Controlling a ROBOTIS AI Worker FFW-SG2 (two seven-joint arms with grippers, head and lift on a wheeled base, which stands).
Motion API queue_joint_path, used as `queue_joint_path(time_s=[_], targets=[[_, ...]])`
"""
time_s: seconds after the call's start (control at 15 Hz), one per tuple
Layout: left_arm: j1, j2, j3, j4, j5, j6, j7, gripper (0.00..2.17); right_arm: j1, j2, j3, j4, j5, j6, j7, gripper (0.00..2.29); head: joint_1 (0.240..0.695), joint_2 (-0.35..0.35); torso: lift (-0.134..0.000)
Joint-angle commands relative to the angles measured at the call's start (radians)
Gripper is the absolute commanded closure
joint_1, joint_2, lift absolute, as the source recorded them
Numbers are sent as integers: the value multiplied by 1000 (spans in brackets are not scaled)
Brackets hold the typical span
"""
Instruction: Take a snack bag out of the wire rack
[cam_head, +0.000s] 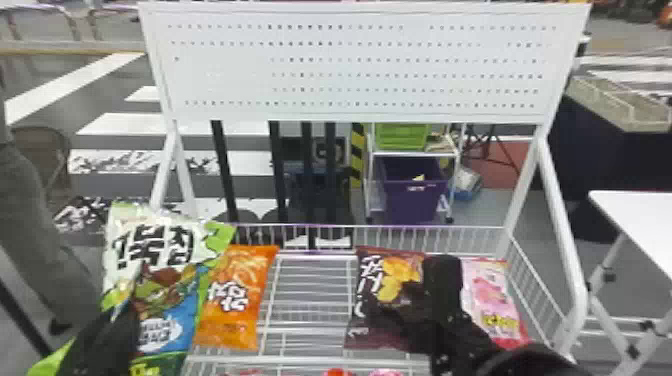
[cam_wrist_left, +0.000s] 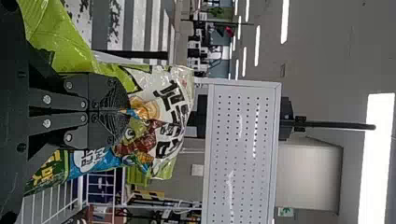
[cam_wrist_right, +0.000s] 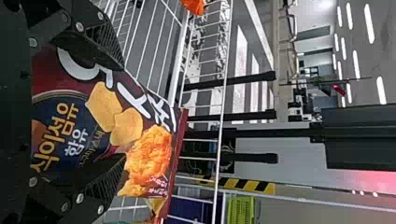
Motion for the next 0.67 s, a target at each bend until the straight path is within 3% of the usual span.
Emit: queue_joint_path(time_s=[0.0,0.07,0.6], targets=[[-3,1,1,0,0,0,0,2047,-21,5,14,10,1,35,-15,1791,499,0,0],[-5,1,1,2,0,0,0,2047,-21,8,14,4,1,50,-27,2199,499,0,0],[-2,1,0,0,-3,0,0,2047,30,-10,-12,-120,1,78,-39,2246,499,0,0]])
